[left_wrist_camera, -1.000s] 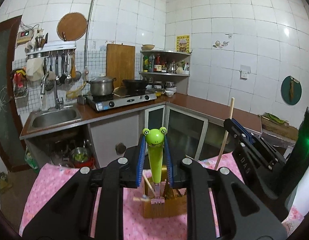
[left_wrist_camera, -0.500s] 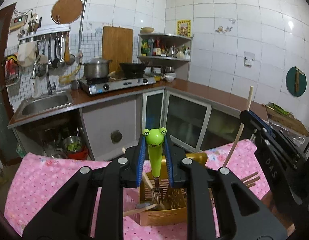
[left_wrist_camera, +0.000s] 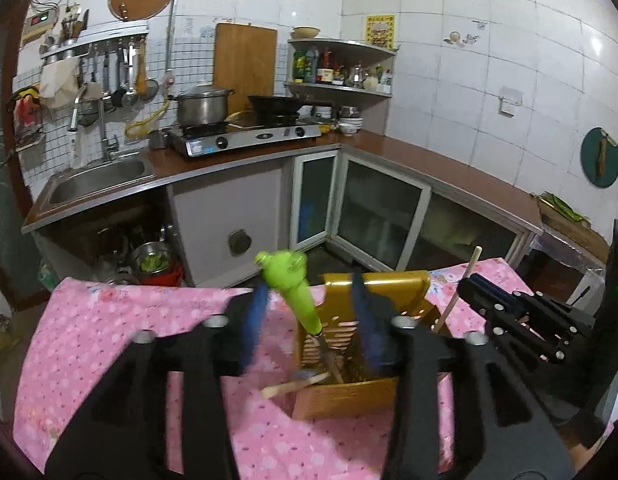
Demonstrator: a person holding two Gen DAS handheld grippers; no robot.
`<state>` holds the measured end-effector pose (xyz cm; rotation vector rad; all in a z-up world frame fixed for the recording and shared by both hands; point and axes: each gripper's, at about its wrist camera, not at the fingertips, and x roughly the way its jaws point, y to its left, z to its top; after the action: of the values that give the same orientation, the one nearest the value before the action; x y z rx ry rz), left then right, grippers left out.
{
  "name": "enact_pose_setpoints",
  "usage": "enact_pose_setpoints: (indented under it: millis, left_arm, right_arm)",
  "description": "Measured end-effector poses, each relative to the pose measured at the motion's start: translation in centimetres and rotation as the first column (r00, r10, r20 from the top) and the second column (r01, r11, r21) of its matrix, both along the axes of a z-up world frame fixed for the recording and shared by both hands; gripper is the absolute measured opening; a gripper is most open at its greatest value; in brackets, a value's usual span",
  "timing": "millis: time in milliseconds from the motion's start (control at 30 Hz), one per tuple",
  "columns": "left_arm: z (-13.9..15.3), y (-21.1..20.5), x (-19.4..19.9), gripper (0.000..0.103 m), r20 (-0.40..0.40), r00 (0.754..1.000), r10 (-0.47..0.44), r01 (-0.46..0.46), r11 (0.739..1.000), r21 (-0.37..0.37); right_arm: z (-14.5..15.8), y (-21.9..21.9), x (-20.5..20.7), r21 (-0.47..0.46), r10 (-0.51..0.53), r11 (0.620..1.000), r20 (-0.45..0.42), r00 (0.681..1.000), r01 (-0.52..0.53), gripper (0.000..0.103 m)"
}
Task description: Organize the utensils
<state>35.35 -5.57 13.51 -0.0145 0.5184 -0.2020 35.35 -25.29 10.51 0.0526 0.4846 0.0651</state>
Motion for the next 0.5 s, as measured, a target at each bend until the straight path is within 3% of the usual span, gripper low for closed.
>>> enact_pose_setpoints:
  millis: [33, 67, 100, 200, 333, 500]
  left_arm:
    - [0.1, 0.2, -0.3, 0.059, 0.000, 1.000, 0.009, -0.009, 1.000, 0.005]
    - [0.2, 0.5, -0.7, 0.063, 0.001, 1.000, 0.015, -0.015, 1.000, 0.012]
    - [0.4, 0.7, -1.1, 0.064, 0.003, 1.000, 0.023, -0.023, 1.000, 0.020]
    - [0.8, 1.8, -2.4, 0.066, 0.012, 0.999, 0.046, -0.047, 0.999, 0.026]
    - [1.1, 3.6, -4.3, 0.083, 0.030, 0.996, 0.089, -0.090, 0.996, 0.008]
    - [0.7, 5.6, -7.1, 0.095, 0.050, 0.990, 0.128, -0.128, 0.992, -0.014]
  right_arm:
    - [0.0, -0.3, -0.1, 0.012, -0.003, 1.000, -0.018, 1.000, 0.003, 0.027]
    - [0.0, -0.4, -0.2, 0.024, -0.003, 1.000, -0.026, 1.000, 0.004, 0.048]
    - [0.1, -0.8, -0.6, 0.042, -0.007, 0.999, -0.025, 1.000, 0.008, 0.053]
    - [0.6, -1.2, -2.0, 0.033, -0.022, 0.999, -0.017, 1.000, 0.022, 0.053]
    - [1.3, -1.8, -4.4, 0.029, -0.038, 0.999, -0.001, 0.999, 0.038, 0.054]
    - [2.1, -2.7, -7.5, 0.043, -0.057, 0.998, 0.035, 0.998, 0.055, 0.072]
